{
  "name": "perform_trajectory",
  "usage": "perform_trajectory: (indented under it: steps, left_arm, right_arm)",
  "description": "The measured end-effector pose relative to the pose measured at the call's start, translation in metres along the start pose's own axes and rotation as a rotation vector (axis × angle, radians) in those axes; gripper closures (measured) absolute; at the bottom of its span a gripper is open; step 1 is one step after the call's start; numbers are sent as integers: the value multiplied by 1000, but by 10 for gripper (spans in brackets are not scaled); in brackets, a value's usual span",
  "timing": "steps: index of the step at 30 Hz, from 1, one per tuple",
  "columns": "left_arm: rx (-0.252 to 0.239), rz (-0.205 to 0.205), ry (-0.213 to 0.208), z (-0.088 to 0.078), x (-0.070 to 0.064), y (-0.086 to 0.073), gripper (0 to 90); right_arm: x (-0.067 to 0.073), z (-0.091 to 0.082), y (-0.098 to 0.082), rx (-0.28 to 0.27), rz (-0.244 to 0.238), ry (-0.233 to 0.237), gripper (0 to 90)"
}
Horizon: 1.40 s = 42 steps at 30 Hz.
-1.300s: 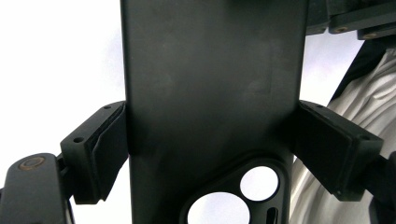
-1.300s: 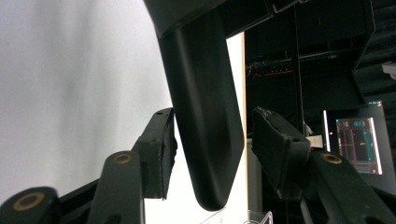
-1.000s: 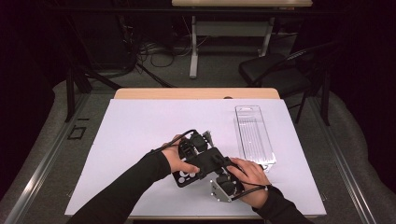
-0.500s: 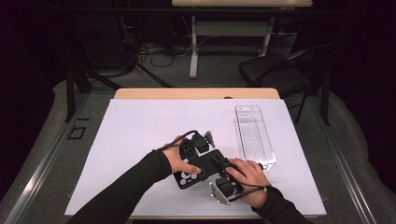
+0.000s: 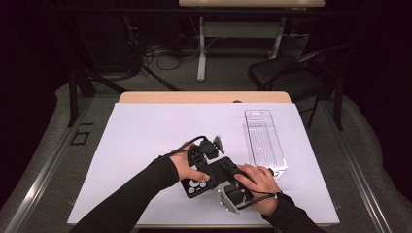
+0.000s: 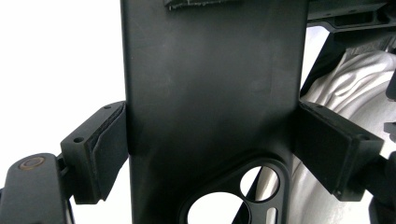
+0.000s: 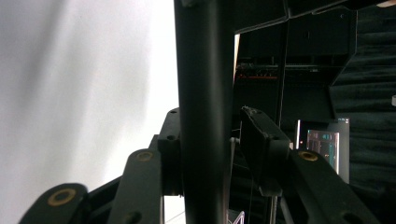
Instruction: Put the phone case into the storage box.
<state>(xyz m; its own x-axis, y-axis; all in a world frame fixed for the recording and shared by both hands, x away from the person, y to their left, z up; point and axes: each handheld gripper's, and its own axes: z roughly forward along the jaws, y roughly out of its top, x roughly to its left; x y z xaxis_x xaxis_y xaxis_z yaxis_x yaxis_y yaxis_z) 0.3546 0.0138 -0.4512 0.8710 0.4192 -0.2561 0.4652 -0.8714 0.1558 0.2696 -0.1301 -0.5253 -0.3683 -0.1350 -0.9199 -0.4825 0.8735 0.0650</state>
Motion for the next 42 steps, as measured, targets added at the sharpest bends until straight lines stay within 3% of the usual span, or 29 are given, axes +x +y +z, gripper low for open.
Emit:
perform_trajectory:
  steps: [19, 31, 42]
  left_arm:
    - [3, 1, -10, 1, 0, 1, 148]
    - [4, 1, -19, 2, 1, 1, 147]
    - [-4, -22, -37, 3, 3, 0, 146]
  right_arm:
    - [3, 0, 1, 6, -36, -23, 749]
    - [5, 0, 1, 12, -45, -36, 773]
    - [7, 0, 0, 14, -45, -46, 811]
